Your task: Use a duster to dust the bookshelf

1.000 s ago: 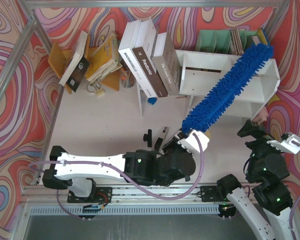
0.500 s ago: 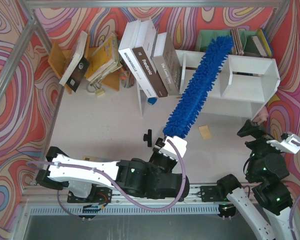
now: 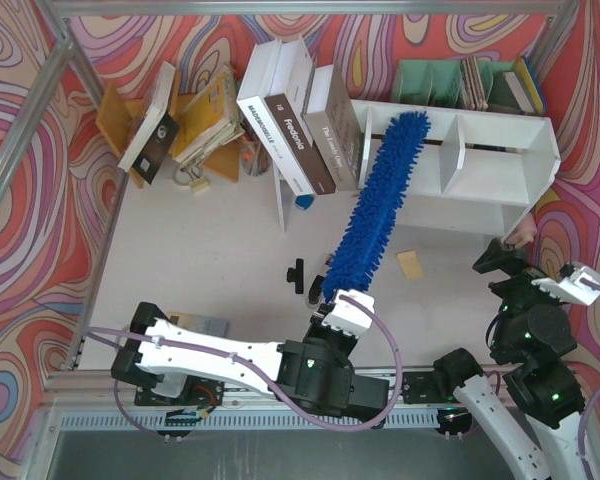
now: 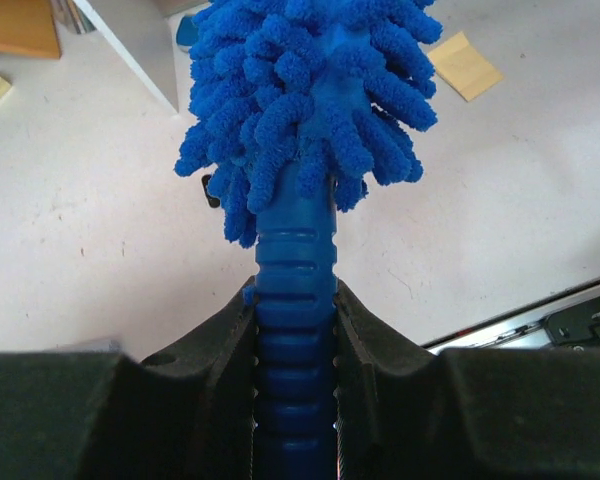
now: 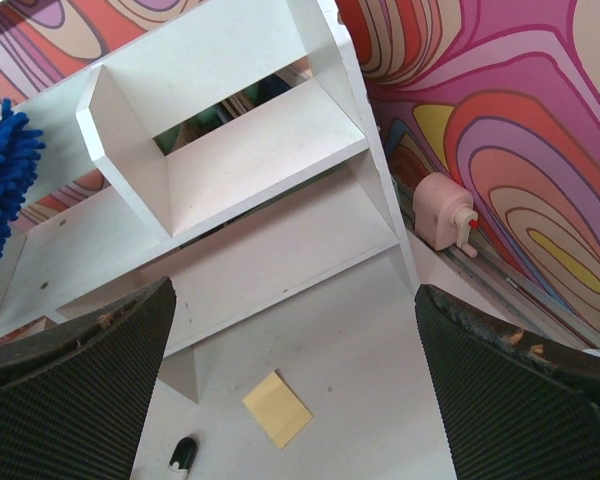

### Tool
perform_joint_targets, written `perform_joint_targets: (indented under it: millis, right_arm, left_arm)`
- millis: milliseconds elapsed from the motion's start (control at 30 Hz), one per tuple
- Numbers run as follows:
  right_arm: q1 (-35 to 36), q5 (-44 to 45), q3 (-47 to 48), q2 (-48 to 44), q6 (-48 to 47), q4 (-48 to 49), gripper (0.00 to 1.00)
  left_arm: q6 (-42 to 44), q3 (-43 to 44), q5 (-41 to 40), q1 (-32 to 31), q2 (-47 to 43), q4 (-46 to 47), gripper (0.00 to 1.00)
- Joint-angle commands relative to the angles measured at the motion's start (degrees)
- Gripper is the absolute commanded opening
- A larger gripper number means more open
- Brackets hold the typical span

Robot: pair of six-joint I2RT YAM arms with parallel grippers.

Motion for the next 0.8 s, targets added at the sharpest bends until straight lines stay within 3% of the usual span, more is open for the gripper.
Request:
perform_joint_targets:
  millis: [0, 200, 433, 600, 767]
  right_arm:
    - [-0.2, -0.1, -0.3, 0.4, -0.6, 1.7, 0.91]
    - [-0.2, -0.1, -0.4, 0.2, -0.6, 1.6, 0.91]
    - [-0.2, -0.5, -0.5, 0.2, -0.7, 2.0, 0.91]
    - [-0.2, -0.5, -0.5, 0.1, -0.8, 2.0, 0.91]
    - [-0.2, -0.5, -0.5, 0.0, -0.8, 1.9, 0.91]
  left_arm:
    - [-9.0, 2.8, -1.8, -0.2, 1.5, -7.1, 0.0]
    - [-12.5, 6.4, 0.0, 0.5, 5.2, -11.8, 0.0]
    - [-12.6, 2.8, 5.1, 2.1, 5.3, -10.2, 0.0]
    - [-8.0, 0.5, 7.9, 2.8, 5.2, -5.4, 0.0]
    - [2.8, 1.4, 8.9, 2.8, 6.0, 1.6, 0.0]
